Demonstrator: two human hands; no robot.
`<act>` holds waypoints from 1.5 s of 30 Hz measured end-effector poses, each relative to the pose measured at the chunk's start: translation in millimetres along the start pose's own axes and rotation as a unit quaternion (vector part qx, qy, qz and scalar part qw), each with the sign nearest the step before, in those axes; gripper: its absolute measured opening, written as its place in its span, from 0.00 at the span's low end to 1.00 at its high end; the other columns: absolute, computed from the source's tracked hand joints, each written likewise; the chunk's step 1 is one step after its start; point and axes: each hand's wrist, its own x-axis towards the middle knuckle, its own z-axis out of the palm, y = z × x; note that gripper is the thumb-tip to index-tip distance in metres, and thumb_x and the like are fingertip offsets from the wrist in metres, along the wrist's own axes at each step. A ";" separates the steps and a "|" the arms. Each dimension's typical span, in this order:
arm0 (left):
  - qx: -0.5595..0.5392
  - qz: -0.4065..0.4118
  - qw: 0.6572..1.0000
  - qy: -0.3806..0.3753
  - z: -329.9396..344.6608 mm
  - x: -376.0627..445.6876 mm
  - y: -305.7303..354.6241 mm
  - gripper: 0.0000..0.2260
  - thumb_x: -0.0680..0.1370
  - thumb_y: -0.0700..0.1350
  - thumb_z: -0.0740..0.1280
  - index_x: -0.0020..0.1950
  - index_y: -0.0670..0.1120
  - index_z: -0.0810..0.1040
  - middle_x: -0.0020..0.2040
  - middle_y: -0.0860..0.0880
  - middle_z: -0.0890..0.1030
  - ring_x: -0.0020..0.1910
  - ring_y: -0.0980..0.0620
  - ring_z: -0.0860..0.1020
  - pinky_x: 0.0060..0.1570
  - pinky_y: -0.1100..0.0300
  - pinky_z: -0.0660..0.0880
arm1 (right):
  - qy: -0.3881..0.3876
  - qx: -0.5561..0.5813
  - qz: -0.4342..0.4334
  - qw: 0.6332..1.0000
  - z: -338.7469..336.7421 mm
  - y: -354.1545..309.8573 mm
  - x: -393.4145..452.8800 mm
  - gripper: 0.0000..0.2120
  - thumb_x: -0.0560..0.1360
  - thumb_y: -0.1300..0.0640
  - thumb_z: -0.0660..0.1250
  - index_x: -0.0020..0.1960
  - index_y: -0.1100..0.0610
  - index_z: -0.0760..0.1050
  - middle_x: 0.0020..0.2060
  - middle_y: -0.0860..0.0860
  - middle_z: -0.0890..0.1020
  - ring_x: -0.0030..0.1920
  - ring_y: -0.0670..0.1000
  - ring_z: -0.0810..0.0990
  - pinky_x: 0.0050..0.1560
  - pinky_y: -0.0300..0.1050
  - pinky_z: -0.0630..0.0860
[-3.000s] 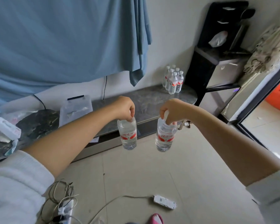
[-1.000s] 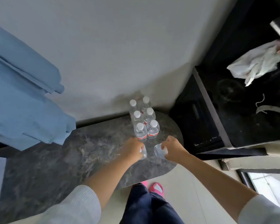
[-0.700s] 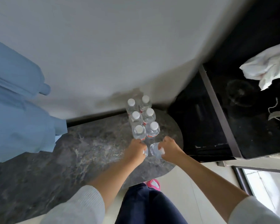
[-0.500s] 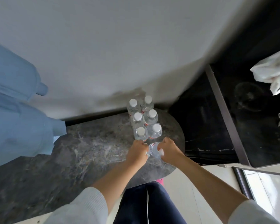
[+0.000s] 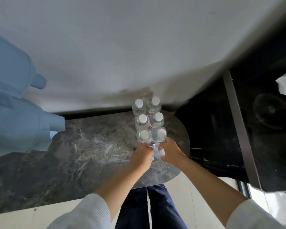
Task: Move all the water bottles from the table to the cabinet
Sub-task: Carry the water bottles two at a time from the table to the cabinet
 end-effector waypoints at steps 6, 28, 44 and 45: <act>-0.003 -0.010 1.000 0.013 4.5 4.5 2.6 0.13 0.79 0.36 0.59 0.62 0.37 0.76 0.62 0.42 0.74 0.66 0.46 0.67 0.63 0.57 0.72 | -0.001 0.004 -0.010 1.000 -0.5 2.8 7.5 0.18 0.74 0.62 0.65 0.64 0.58 0.73 0.66 0.57 0.68 0.66 0.54 0.69 0.65 0.40 0.69; -0.046 -0.166 0.979 0.105 -11.8 -47.3 -11.6 0.16 0.79 0.42 0.60 0.68 0.45 0.70 0.67 0.47 0.71 0.69 0.49 0.67 0.64 0.60 0.69 | -0.001 -0.123 -0.141 0.982 -25.0 -1.0 -19.6 0.20 0.77 0.59 0.60 0.69 0.56 0.66 0.69 0.54 0.67 0.71 0.53 0.62 0.68 0.42 0.64; -0.102 -0.482 0.826 0.273 -13.1 -304.2 -119.6 0.15 0.80 0.43 0.58 0.65 0.45 0.73 0.67 0.45 0.72 0.69 0.45 0.66 0.66 0.55 0.67 | -0.028 -0.322 -0.498 0.805 38.4 -267.0 -80.2 0.15 0.77 0.60 0.58 0.61 0.59 0.75 0.61 0.56 0.76 0.64 0.55 0.72 0.64 0.46 0.69; -0.103 -0.505 0.813 0.270 -4.0 -331.7 -127.8 0.15 0.79 0.44 0.58 0.66 0.45 0.72 0.67 0.46 0.72 0.69 0.46 0.66 0.66 0.55 0.68 | -0.033 -0.338 -0.522 0.783 52.7 -289.6 -93.1 0.15 0.77 0.60 0.58 0.62 0.59 0.74 0.61 0.56 0.75 0.64 0.55 0.72 0.64 0.46 0.69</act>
